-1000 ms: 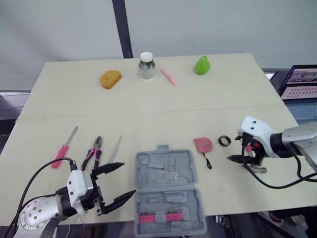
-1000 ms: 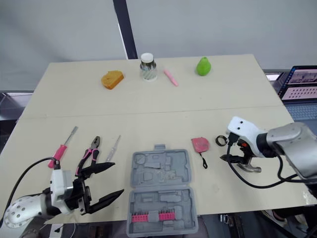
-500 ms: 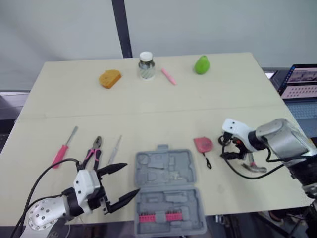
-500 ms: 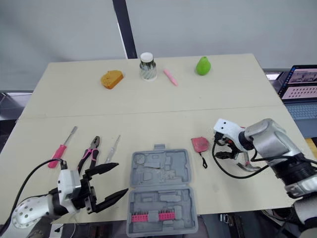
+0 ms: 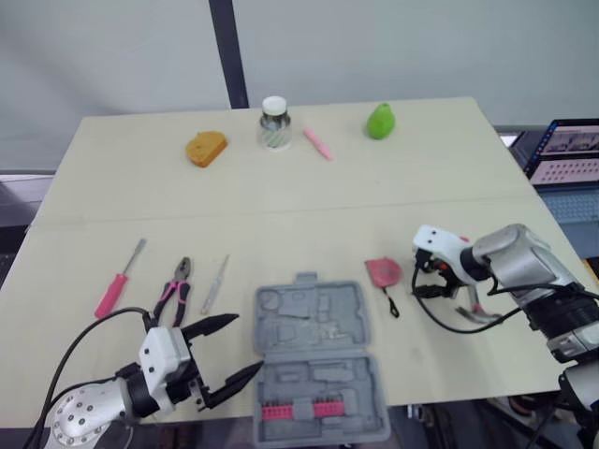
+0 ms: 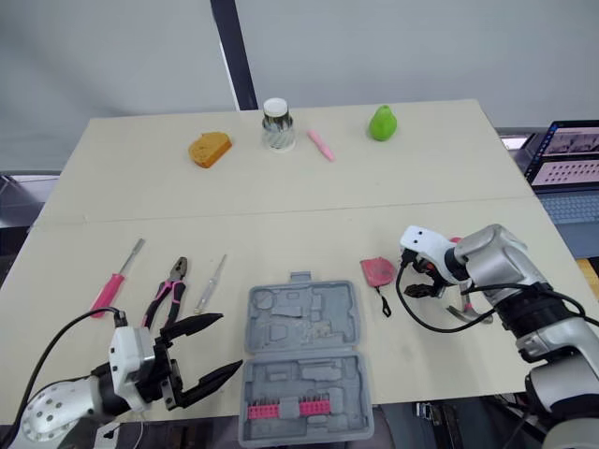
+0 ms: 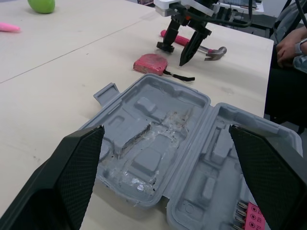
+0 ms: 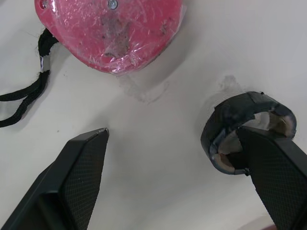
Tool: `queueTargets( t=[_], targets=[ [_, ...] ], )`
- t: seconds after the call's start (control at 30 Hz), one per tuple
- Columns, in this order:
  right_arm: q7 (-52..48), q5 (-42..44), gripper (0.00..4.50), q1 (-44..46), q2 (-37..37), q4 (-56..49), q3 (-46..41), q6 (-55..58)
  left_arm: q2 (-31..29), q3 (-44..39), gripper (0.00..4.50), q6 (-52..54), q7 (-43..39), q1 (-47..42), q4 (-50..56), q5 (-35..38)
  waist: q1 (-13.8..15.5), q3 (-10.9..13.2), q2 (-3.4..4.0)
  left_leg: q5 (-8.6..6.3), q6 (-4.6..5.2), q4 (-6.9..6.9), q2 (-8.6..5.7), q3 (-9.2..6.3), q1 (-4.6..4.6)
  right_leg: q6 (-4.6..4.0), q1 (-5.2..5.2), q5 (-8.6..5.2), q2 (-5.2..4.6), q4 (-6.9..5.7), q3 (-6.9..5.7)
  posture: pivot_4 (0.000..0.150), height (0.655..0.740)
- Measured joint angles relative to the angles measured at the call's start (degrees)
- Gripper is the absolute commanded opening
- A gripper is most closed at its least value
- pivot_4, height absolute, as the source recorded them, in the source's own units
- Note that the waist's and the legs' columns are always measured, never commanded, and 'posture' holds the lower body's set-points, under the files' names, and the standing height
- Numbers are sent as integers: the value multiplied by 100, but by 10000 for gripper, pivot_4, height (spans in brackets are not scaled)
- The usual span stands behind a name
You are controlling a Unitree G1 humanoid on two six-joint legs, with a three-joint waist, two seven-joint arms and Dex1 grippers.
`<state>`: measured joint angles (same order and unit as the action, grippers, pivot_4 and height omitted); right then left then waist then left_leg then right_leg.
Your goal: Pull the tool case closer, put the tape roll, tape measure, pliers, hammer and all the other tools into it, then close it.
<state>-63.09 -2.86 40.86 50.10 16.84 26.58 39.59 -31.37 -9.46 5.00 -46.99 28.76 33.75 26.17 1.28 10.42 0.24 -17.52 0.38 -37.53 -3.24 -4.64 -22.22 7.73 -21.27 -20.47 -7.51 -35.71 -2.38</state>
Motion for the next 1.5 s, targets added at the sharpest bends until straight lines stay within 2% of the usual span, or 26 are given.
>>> queueTargets(
  t=[0.1, 0.23, 0.27, 0.33, 0.37, 0.57, 0.67, 0.83, 0.93, 1.13, 1.33, 1.5],
  targets=[
    [-1, -45, 36273, 28, -40, 67, -5, -60, 0, 0, 45000, -2, 12, 25, 1, -2, -1, 0, 0, 0, 0, 0, 0, 8, 0, 0, -4, 0, 0, -4, 7, 1500, 7356],
    [-1, -61, 17423, 42, -75, 85, -12, -87, 0, 0, 45000, -4, 51, 43, 7, -2, 0, 0, 0, 0, 0, 2, 1, 16, 0, 0, -10, 0, 1, -6, 15, 1500, 7356],
    [-1, -61, 10917, 42, -74, 87, -14, -87, 0, 0, 45000, -5, 55, 50, 7, -2, 0, 0, 0, 0, 0, 2, 1, 17, 0, 0, -10, 0, 1, -6, 16, 1500, 7356],
    [-1, -61, 2139, 42, -75, 88, -16, -86, 0, 0, 45000, -5, 57, 59, 7, -2, 1, 0, 0, 0, 0, 2, 1, 19, 0, 0, -11, 0, 1, -7, 18, 1500, 7356],
    [-2, -61, 332, 42, -74, 88, -17, -88, -1, 0, 45000, -5, 58, 59, 7, -1, 1, 0, 0, 0, 0, 2, 2, 19, 1, 0, -12, 0, 1, -7, 19, 1500, 7356],
    [-6, -61, 332, 37, -74, 72, -26, -83, 6, -3, 45000, -4, 60, 62, 8, 55, 1, 0, 0, 0, 0, 3, 2, 24, 0, 0, -15, 0, 1, -8, 23, 1500, 7356],
    [-95, -21, 332, -47, 28, -264, -82, 35, 19, -66, 45000, 34, 59, 67, 30, 232, 5, 0, 0, 0, 0, 5, 2, 28, -2, 0, -23, 0, 0, -12, 27, 1500, 7356],
    [-524, 574, 332, -211, 501, -2073, -630, 1025, -5, -531, 45000, 141, 7, 163, 73, 706, 2, 1, 1, -1, -1, 8, 10, 30, -3, 0, -25, 0, 4, -9, 29, 1500, 7356],
    [-611, 1115, 332, -303, 515, -3289, -882, 1802, -8, -860, 45000, 123, -91, 305, -87, 812, 0, 0, -1, -6, -7, 11, 22, 34, -1, 0, -24, 0, 9, -3, 29, 1500, 7356],
    [-80, 1896, 332, -219, -455, -4594, -882, 3117, -33, -1513, 45000, -81, -536, 554, -736, 886, 7, 1, -5, -6, -5, 10, 18, 32, -2, -1, -26, 0, 4, -4, 32, 1500, 7356],
    [881, 2017, 332, 57, -1753, -4592, -298, 3485, -18, -1725, 45000, -212, -763, 646, -993, 891, -3, -8, -21, -8, -7, 13, 16, 27, 0, -3, -30, 0, -3, -8, 37, 1500, 7356],
    [1500, 1981, 332, 321, -2597, -4077, 61, 3423, 19, -1764, 45000, -213, -778, 725, -966, 914, -71, -11, -24, -7, -8, 16, 17, 26, 4, -4, -34, 1, -2, -17, 41, 1500, 7356]
  ],
)
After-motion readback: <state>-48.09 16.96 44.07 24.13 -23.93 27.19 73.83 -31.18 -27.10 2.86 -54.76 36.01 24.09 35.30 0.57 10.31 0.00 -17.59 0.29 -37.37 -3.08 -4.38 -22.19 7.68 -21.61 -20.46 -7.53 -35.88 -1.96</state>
